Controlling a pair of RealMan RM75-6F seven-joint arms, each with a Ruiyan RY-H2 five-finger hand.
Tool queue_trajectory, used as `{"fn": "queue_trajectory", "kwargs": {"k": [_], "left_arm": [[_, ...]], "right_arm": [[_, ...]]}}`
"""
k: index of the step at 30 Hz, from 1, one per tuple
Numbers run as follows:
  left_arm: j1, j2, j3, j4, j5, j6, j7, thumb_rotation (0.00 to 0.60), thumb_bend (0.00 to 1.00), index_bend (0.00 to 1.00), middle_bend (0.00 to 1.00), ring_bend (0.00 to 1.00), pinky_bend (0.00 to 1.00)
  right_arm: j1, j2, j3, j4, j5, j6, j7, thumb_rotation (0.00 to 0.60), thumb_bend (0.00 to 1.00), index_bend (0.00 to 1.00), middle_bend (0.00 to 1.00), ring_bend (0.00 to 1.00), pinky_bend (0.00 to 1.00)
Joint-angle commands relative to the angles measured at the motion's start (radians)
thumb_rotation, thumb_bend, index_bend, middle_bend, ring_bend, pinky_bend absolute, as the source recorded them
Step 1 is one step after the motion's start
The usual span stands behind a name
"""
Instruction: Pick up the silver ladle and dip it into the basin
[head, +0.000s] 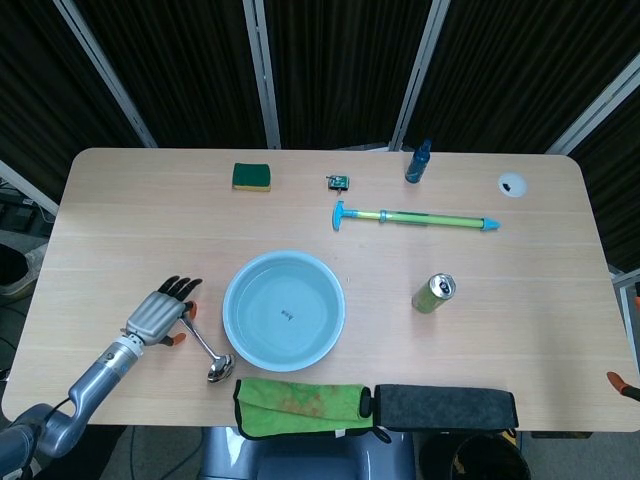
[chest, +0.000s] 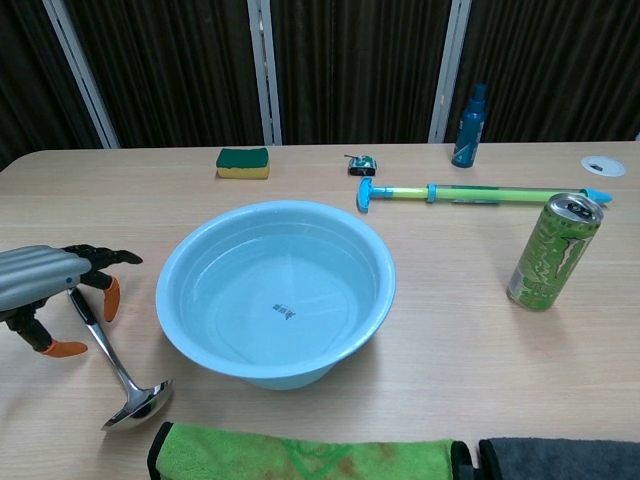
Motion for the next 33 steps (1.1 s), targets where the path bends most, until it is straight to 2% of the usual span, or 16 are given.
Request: {"fn": "queue_trajectory", "kwargs": {"k": [1,9,27,33], "left_arm": [[-0.006,-0.008,0.006,0.01,0.003,-0.003,-0.008,0.6,0.26,0.45,0.0,0.0,0.0],[-0.016,-0.029,0.021,0.049,0.001,-0.007,-0.031,0.6,0.26,0.47,0.0,0.0,0.0],[-0.029,-0.071,0.05,0.132,-0.002,-0.017,-0.066,0.6,0.39,0.53,0.0,0.0,0.0],[-0.016,-0.053,0.064,0.108,0.006,0.013,-0.078,0.6,0.39,0.54,0.0,0.0,0.0]], "right_arm": [[0.0,-0.001,0.002,0.0,0.004,0.001,-0.001,0.6,0.0,0.0,0.0,0.0,0.0],[0.001,-0.002,0.005,0.001,0.01,-0.002,-0.004,0.6,0.0,0.0,0.0,0.0,0.0],[0.0,-0.004,0.011,0.001,0.029,-0.002,-0.016,0.6,0.0,0.0,0.0,0.0,0.0],[0.006,-0.006,0.014,0.003,0.034,-0.011,-0.021,0.6,0.0,0.0,0.0,0.0,0.0]]}}
